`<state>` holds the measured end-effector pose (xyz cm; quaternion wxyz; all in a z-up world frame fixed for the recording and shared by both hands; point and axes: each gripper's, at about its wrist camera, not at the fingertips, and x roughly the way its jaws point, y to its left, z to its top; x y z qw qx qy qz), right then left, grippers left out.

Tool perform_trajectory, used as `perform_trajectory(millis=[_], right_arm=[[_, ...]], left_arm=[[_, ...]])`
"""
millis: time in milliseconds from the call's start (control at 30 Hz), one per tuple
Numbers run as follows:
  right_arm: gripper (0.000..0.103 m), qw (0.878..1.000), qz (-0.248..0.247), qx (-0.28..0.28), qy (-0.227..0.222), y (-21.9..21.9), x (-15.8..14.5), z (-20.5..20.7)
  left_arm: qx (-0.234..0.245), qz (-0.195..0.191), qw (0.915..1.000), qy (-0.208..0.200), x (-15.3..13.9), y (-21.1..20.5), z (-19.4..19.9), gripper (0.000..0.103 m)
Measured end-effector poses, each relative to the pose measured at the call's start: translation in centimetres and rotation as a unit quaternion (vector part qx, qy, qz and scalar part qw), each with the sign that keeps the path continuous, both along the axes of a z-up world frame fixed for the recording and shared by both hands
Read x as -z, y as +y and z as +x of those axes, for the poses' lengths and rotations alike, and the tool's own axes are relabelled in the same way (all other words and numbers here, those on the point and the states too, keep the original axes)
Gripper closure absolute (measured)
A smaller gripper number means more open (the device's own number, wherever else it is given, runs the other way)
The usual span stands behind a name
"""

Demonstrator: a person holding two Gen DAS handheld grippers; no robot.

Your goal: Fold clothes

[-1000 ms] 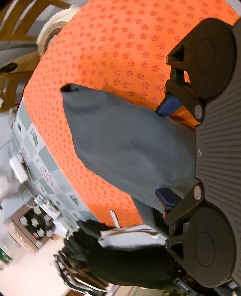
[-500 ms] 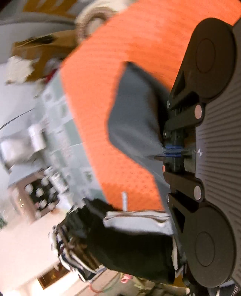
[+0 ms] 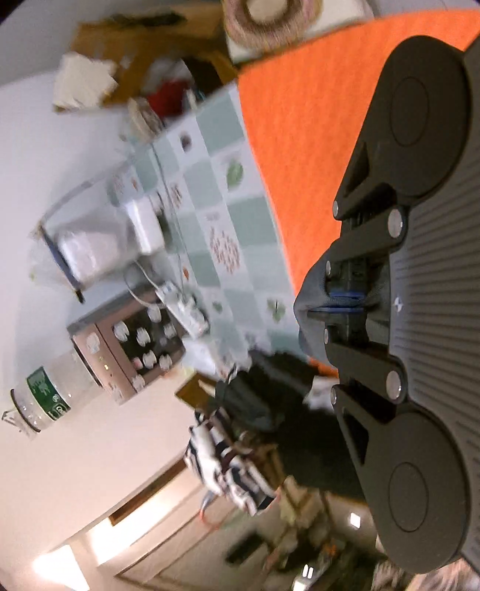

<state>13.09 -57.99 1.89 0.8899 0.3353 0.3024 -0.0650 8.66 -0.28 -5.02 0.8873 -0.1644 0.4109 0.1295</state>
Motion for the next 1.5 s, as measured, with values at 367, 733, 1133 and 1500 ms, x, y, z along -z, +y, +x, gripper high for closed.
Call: perform_trajectory(millis=[367, 733, 1133, 1500], right_arm=[[0.097, 0.985, 0.089, -0.133, 0.059, 2.4, 6.7, 15.9], [0.071, 0.962, -0.067, -0.249, 0.090, 9.5, 8.4, 19.1], [0.042, 0.954, -0.141, -0.255, 0.069, 5.1, 3.6, 9.0], [0.042, 0.925, -0.150, -0.344, 0.057, 0.1, 4.9, 2.1]], left_arm=[[-0.136, 0.030, 0.9900, 0.021, -3.1, -2.8, -12.1, 0.096], [-0.111, -0.001, 0.9921, 0.059, -1.0, -3.8, -12.8, 0.063], [-0.043, 0.031, 0.9977, 0.042, 0.2, -6.0, -12.0, 0.045], [-0.101, 0.041, 0.9941, 0.001, -0.9, -11.1, -14.8, 0.042]])
